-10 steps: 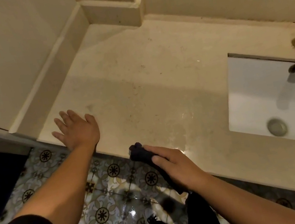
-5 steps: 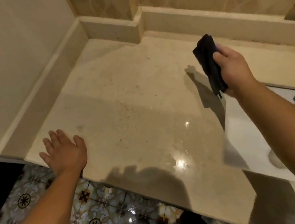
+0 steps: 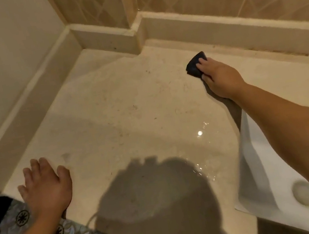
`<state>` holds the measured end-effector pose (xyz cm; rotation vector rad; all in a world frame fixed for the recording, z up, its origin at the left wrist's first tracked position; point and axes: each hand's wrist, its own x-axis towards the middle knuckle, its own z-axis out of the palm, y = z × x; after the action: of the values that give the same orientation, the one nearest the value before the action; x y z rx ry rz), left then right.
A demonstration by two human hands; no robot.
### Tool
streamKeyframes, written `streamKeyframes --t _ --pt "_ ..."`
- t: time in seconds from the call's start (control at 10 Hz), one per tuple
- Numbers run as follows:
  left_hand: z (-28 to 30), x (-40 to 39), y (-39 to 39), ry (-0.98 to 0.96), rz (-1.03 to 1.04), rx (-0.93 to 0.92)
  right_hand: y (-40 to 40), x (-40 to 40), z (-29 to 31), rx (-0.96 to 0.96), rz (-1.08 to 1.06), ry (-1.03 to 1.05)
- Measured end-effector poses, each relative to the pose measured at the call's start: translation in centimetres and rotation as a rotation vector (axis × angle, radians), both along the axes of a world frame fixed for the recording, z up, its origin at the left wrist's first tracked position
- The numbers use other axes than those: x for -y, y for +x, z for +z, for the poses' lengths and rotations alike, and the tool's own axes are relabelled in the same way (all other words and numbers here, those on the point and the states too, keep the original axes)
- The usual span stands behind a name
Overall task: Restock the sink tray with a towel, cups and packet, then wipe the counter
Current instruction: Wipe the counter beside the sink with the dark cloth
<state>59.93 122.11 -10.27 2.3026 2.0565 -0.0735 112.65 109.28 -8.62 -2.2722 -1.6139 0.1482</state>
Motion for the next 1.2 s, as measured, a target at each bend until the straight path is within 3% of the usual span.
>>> streamKeyframes --t 0.2,0.5,0.8,0.9,1.0,1.1,1.2 --pt "0.6 0.1 0.3 -0.009 0.004 0.010 -10.1 5.3 1.1 -0.003 0.247 0.034" --pt "1.2 0.7 0.4 -0.091 0.012 0.078 -31.3 16.2 2.4 -0.099 0.428 -0.049" --pt "1.5 0.6 0.2 -0.170 -0.001 0.099 -40.8 20.8 1.5 -0.394 0.369 0.031" --pt "1.4 0.6 0.2 -0.168 -0.005 0.103 -42.0 20.8 2.6 -0.690 0.114 0.133" --pt "1.5 0.5 0.2 -0.178 -0.006 0.101 -41.5 19.7 4.7 -1.426 -0.316 0.177" --pt "1.6 0.5 0.3 -0.189 0.003 0.097 -39.3 18.9 5.9 -2.228 -0.555 0.397" --pt "1.4 0.2 0.4 -0.194 0.015 0.102 -34.4 17.9 7.6 -2.212 -0.621 0.553"
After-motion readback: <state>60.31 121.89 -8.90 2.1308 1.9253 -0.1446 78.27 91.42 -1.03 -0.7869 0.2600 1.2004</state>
